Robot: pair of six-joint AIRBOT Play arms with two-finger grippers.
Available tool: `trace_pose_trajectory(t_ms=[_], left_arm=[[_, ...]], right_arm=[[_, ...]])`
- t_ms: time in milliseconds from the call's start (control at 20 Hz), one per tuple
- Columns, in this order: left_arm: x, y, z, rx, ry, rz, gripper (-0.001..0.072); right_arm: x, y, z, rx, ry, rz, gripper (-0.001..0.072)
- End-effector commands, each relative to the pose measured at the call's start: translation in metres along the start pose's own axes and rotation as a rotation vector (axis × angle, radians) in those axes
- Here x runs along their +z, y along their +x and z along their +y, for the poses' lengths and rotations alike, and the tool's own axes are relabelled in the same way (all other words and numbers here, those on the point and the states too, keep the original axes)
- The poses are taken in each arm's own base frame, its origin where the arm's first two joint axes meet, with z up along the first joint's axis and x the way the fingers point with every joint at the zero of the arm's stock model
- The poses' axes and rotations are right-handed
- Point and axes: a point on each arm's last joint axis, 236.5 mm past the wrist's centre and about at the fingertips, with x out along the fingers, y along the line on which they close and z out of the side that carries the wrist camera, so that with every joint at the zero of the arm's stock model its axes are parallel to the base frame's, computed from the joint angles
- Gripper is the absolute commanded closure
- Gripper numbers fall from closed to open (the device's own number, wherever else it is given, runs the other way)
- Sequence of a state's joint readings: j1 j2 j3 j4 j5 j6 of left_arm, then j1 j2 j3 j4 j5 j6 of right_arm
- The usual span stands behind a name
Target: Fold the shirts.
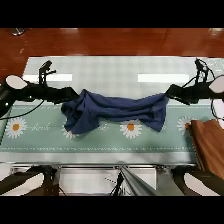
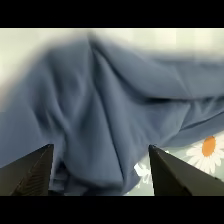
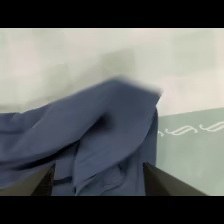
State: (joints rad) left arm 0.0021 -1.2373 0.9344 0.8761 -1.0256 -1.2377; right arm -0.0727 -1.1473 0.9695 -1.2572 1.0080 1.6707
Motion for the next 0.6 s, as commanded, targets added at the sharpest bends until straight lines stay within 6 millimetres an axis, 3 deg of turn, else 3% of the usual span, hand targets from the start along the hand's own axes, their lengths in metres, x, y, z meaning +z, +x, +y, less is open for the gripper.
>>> trace_pose_trajectory(t_ms=[0,100,150,250,350,450,550], left_arm=[[0.010,-0.024,0.025,0.068,-0.008,0.022,0.0005],[0.036,-0.073,0.055,0.101,-0.129,-0.127,0.0005],[0.038,-0.098,0.066,0.093,-0.185,-0.177,0.0005],[0.017,-0.119,0.074,0.036,-0.255,-0.169,0.0005],[-0.027,-0.101,0.070,-0.034,-0.335,-0.052,0.0005],[-0.065,-0.064,0.051,-0.132,-0.324,0.048,0.0005],[-0.084,-0.035,0.029,-0.219,-0.282,0.066,0.0005]], right_arm=[[0.015,-0.012,-0.013,0.036,0.005,0.077,0.0080],[0.022,-0.048,-0.039,0.010,-0.002,0.052,0.0081],[0.022,-0.064,-0.060,-0.030,0.026,0.024,0.0082],[0.019,-0.084,-0.092,-0.077,0.108,-0.062,0.0091],[0.000,-0.076,-0.102,-0.053,0.202,-0.112,0.0091],[-0.035,-0.048,-0.088,0.035,0.257,-0.072,0.0091],[-0.069,-0.024,-0.063,0.148,0.268,-0.008,0.0091]])
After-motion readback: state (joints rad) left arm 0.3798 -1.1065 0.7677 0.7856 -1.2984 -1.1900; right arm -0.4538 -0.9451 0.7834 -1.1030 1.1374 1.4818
